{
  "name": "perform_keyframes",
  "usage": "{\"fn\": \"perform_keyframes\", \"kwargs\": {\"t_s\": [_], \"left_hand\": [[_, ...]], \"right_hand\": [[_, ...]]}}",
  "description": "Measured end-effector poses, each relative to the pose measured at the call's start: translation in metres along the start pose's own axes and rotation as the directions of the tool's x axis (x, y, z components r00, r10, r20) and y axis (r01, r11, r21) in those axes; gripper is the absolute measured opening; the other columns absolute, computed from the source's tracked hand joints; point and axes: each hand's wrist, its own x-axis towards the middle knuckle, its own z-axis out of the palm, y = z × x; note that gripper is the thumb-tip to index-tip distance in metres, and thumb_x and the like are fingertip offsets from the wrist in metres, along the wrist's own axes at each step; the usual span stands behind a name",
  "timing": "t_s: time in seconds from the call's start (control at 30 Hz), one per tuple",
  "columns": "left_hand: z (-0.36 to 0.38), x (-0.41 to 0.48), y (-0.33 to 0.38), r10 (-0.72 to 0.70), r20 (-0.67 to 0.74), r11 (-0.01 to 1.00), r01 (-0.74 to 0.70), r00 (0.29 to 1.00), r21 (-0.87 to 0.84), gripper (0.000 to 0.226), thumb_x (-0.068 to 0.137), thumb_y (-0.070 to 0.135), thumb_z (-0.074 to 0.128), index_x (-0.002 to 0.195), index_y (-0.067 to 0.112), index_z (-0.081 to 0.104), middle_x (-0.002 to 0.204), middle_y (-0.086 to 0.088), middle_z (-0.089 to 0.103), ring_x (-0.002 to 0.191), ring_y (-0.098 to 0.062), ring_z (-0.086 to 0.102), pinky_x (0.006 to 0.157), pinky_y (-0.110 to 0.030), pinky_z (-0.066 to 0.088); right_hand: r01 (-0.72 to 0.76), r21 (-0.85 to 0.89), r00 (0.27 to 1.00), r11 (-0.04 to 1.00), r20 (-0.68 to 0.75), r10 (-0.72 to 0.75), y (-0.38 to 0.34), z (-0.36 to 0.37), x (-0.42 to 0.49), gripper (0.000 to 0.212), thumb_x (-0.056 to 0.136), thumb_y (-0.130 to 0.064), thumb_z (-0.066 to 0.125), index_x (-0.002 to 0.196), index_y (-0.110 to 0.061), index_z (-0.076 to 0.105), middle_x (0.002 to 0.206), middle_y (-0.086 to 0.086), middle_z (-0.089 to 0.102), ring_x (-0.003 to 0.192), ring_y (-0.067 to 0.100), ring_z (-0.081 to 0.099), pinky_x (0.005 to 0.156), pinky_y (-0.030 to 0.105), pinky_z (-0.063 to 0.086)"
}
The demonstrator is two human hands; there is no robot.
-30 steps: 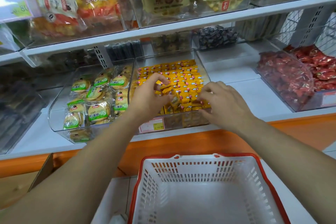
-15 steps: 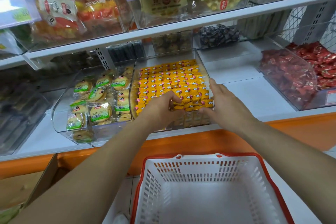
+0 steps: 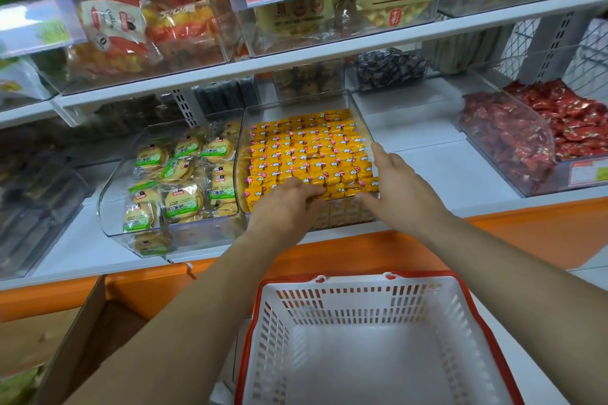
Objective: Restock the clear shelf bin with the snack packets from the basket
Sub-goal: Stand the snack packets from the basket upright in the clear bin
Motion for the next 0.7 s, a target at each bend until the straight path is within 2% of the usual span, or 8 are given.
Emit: {"fn": "perform_keyframes", "kwargs": {"t_s": [0.1,0.2,0.27,0.33,0.43,0.57,0.63,0.7], "left_hand": [[-0.008,-0.025,0.012,0.072,-0.083,0.995,-0.066,0.994,0.073,0.045,0.104,0.038,0.050,0.147,0.027,0.052,0.136,0.001,0.058,0.120,-0.022,0.054,0.092,-0.039,0.053],[-0.012,-0.066,0.011,0.056,-0.157,0.992,-0.073,0.986,-0.105,0.035,0.098,0.034,0.061,0.133,0.028,0.061,0.122,0.007,0.063,0.106,-0.015,0.060,0.082,-0.034,0.055],[-0.004,-0.094,-0.002,-0.063,-0.031,0.973,0.055,0.998,-0.226,0.025,0.098,0.037,0.060,0.122,0.033,0.062,0.113,0.015,0.064,0.098,-0.009,0.063,0.078,-0.032,0.057],[0.013,-0.121,-0.020,-0.161,0.153,0.949,0.196,0.975,-0.246,0.024,0.098,0.036,0.060,0.121,0.029,0.061,0.113,0.010,0.066,0.096,-0.011,0.063,0.080,-0.034,0.056],[0.051,-0.162,-0.047,-0.366,0.268,0.890,0.419,0.891,-0.179,0.043,0.096,0.037,0.064,0.133,0.019,0.054,0.126,-0.003,0.063,0.110,-0.025,0.062,0.091,-0.040,0.053],[0.103,-0.218,-0.080,-0.680,0.199,0.679,0.708,0.706,-0.192,0.063,0.092,0.052,0.064,0.140,0.015,0.047,0.135,-0.007,0.056,0.119,-0.029,0.059,0.098,-0.046,0.052],[0.128,-0.239,-0.090,-0.721,0.293,0.576,0.778,0.628,-0.251,0.061,0.091,0.052,0.065,0.137,0.016,0.049,0.127,-0.006,0.062,0.114,-0.029,0.064,0.095,-0.048,0.055],[0.154,-0.254,-0.095,-0.665,0.395,0.567,0.773,0.633,-0.284,0.042,0.095,0.042,0.065,0.126,0.015,0.056,0.117,-0.008,0.070,0.105,-0.031,0.069,0.091,-0.045,0.057]], "right_hand": [[0.000,-0.112,0.995,0.994,-0.103,-0.012,-0.010,-0.012,-0.015,0.074,0.087,-0.046,0.070,0.147,-0.020,0.035,0.134,0.006,0.051,0.118,0.027,0.057,0.082,0.037,0.051],[0.065,-0.100,0.985,0.993,-0.155,-0.080,-0.019,-0.018,-0.036,0.052,0.086,-0.047,0.069,0.131,-0.027,0.053,0.124,-0.001,0.055,0.111,0.021,0.058,0.075,0.031,0.044],[0.113,-0.030,0.992,0.993,-0.047,-0.114,-0.022,-0.011,-0.053,0.035,0.085,-0.047,0.067,0.116,-0.034,0.059,0.115,-0.009,0.056,0.105,0.014,0.056,0.075,0.030,0.043],[0.126,0.057,0.978,0.990,0.163,-0.134,-0.020,0.009,-0.073,0.027,0.084,-0.046,0.067,0.108,-0.033,0.061,0.106,-0.014,0.056,0.097,0.009,0.056,0.074,0.028,0.041],[0.050,0.186,0.891,0.981,0.436,-0.128,-0.017,0.060,-0.103,0.022,0.085,-0.035,0.072,0.103,-0.023,0.068,0.102,-0.008,0.065,0.090,0.010,0.059,0.074,0.027,0.043],[-0.130,0.205,0.719,0.970,0.693,-0.050,-0.006,0.158,-0.137,0.025,0.087,-0.030,0.073,0.107,-0.016,0.065,0.106,0.002,0.067,0.096,0.019,0.063,0.084,0.032,0.049],[-0.189,0.186,0.612,0.964,0.790,-0.032,-0.002,0.209,-0.152,0.036,0.090,-0.035,0.072,0.119,-0.015,0.062,0.113,0.001,0.063,0.102,0.020,0.061,0.088,0.032,0.049],[-0.199,0.160,0.523,0.967,0.852,-0.033,0.000,0.254,-0.166,0.049,0.090,-0.043,0.070,0.131,-0.019,0.057,0.121,-0.001,0.060,0.107,0.018,0.058,0.089,0.029,0.047]]}}
